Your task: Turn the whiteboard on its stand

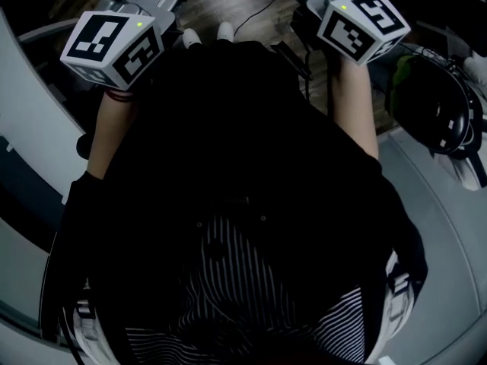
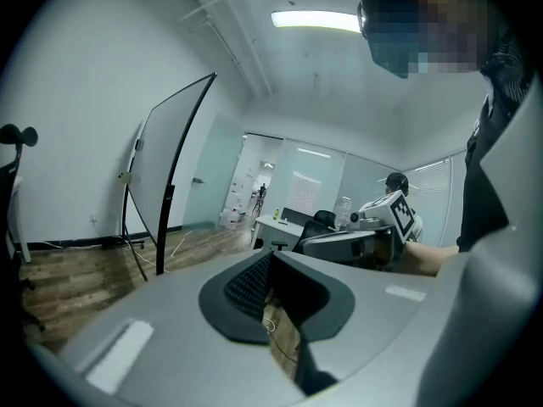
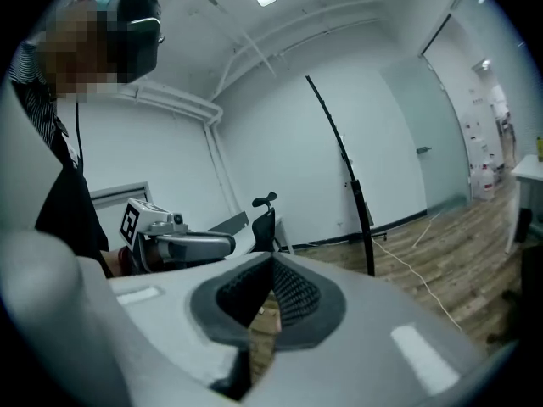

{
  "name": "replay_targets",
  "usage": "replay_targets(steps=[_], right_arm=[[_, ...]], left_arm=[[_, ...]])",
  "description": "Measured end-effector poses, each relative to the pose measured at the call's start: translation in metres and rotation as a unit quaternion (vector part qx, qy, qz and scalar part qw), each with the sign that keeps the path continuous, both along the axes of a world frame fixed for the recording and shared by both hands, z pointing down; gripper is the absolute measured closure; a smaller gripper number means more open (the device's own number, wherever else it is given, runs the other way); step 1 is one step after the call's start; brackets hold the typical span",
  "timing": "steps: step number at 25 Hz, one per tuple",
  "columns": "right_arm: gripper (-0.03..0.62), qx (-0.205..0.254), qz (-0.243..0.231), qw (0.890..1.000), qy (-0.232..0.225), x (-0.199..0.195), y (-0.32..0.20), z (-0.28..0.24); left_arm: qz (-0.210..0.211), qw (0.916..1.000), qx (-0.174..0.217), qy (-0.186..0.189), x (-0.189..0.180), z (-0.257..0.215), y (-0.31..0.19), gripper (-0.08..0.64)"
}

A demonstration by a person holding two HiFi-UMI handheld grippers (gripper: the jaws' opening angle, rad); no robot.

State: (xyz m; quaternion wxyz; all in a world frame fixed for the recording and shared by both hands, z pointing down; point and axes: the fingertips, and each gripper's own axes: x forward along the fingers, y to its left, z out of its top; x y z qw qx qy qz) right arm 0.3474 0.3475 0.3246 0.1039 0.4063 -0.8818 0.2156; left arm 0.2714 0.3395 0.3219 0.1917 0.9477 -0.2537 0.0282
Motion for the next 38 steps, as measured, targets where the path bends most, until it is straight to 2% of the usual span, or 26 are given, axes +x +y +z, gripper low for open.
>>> replay_targets(steps=[4, 8, 13, 19, 23, 26, 33, 36, 38], right_arm=[[0.592, -0.013, 0.001, 1.0, 0.009, 0.009, 0.015, 0.009], [0.592, -0.037, 0.006, 0.999, -0.017, 0.021, 0.026, 0.027], [0.592, -0.05, -0.018, 0.998, -0.017, 0.008, 0.037, 0.044], [0.592, -0.088, -0.012, 0.995, -0.038, 0.002, 0.038, 0.071], [0.592, -0.11, 0.002, 0.992, -0.055, 0.003, 0.034, 0.088], [0.592, -0.108, 0.0, 0.992, -0.058, -0.013, 0.024, 0.079], [0.592, -0.087, 0.017, 0.994, -0.059, -0.064, -0.025, 0.044], [0.592, -0.078, 0.02, 0.994, -0.074, -0.11, -0.057, 0.033], [0.592, -0.081, 0.015, 0.994, -0.077, -0.156, -0.075, 0.029]], left_arm=[[0.023, 0.9997, 0.002, -0.001, 0.014, -0.001, 0.008, 0.561], [0.029, 0.9994, -0.004, -0.017, 0.028, 0.004, 0.014, 0.561], [0.044, 0.9987, 0.003, -0.027, 0.024, 0.006, 0.027, 0.56], [0.057, 0.997, -0.042, -0.032, 0.015, 0.026, 0.029, 0.558], [0.058, 0.9968, -0.052, -0.018, 0.012, 0.036, 0.026, 0.558], [0.05, 0.9972, -0.051, -0.023, -0.006, 0.029, 0.021, 0.558], [0.055, 0.9979, -0.024, -0.023, -0.06, -0.004, -0.031, 0.558], [0.046, 0.9984, -0.011, -0.031, -0.106, -0.016, -0.065, 0.56], [0.037, 0.999, -0.007, -0.023, -0.151, -0.022, -0.086, 0.56]])
